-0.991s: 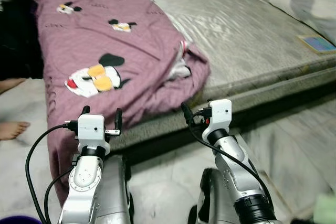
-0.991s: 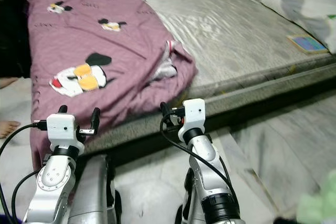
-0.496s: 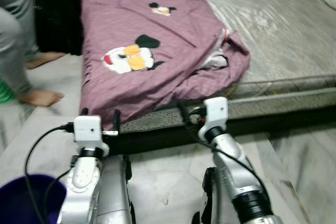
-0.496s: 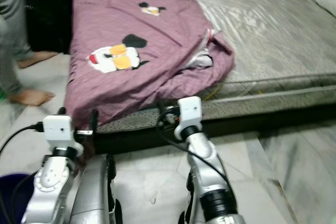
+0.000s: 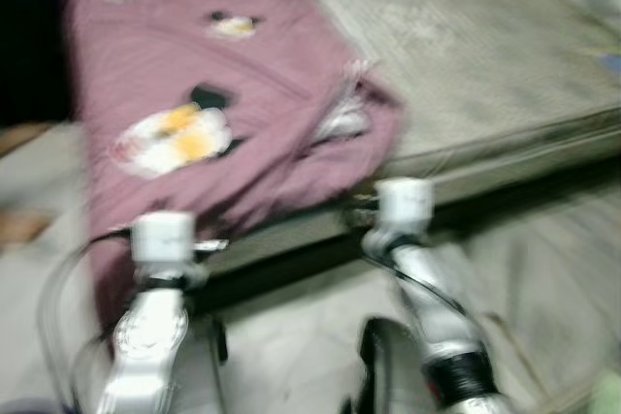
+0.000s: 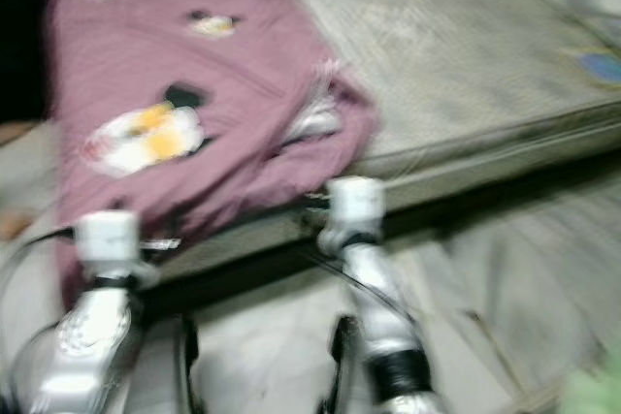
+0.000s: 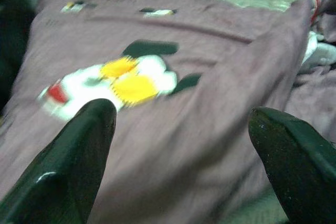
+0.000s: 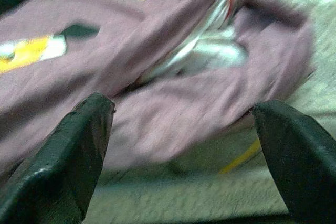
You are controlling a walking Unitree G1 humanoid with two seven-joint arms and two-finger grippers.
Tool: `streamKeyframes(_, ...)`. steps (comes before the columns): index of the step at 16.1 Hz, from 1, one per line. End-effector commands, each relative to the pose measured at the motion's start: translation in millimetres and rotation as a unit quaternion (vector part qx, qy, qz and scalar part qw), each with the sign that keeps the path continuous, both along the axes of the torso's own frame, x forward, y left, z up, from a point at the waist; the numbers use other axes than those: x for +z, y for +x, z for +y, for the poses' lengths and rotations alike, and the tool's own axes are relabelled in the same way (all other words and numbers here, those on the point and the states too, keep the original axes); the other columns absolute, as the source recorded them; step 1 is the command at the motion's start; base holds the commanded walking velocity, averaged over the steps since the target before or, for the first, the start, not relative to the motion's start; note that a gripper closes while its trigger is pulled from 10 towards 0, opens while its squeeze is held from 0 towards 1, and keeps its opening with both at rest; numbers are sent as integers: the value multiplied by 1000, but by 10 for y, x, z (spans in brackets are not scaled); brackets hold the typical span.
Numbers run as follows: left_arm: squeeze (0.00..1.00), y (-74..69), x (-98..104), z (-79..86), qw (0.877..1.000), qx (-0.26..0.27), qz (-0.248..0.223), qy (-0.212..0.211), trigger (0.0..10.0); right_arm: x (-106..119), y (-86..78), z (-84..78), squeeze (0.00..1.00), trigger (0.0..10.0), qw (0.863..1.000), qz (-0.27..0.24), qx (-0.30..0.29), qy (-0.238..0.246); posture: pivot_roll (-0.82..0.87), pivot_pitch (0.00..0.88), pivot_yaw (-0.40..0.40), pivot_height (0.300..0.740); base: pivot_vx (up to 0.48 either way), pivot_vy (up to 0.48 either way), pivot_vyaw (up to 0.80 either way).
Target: Clean up the room
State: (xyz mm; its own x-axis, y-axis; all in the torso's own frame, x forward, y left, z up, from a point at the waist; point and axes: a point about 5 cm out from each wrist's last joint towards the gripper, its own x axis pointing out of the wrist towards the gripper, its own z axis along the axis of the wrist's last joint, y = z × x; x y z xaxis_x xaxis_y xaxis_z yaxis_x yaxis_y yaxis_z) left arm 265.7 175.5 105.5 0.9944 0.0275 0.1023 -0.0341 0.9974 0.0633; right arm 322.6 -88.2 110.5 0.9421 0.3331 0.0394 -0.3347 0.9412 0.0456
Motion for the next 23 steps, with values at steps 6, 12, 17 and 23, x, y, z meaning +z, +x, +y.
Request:
streamKeyframes(6,0,13,-16,-100,1000,7,7,-10,10000,-119,-17,-216,0,10000,999,19,-34,-15,73,161,-43,510,187,0,0)
streamKeyframes(12,0,24,-13,-83,1000,14,8,-8,10000,-118,-24,-204,0,10000,999,11,-28,-31,74,162,-41,510,0,0,491)
streamKeyframes(17,0,39,-22,-20,999,39,10,-11,10000,-118,-22,-223,0,10000,999,13,-32,-29,69,163,-41,510,0,0,685)
streamKeyframes(23,0,466,76,78,999,31,24,-26,10000,-92,-26,-329,0,10000,998,12,-50,-35,33,170,-47,510,0,0,0)
